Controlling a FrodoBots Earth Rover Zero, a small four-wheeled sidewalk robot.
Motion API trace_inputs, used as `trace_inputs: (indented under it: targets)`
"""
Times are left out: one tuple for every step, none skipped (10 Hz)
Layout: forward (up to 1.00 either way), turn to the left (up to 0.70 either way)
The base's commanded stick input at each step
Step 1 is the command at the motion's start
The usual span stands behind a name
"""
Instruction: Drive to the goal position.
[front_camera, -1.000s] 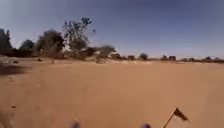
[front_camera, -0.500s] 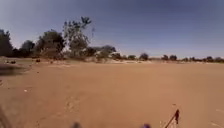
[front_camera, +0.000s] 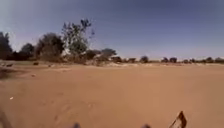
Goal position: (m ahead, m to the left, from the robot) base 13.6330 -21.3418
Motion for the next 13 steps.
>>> trace_inputs:
  targets:
    - [0.70, 0.00]
    - [0.70, 0.00]
    - [0.70, 0.00]
    - [0.70, 0.00]
    - [0.70, 0.00]
    - [0.70, 0.00]
    - [0.70, 0.00]
    - [0.70, 0.00]
    - [0.70, 0.00]
    - [0.70, 0.00]
    - [0.70, 0.00]
    - [0.70, 0.00]
    - [0.70, 0.00]
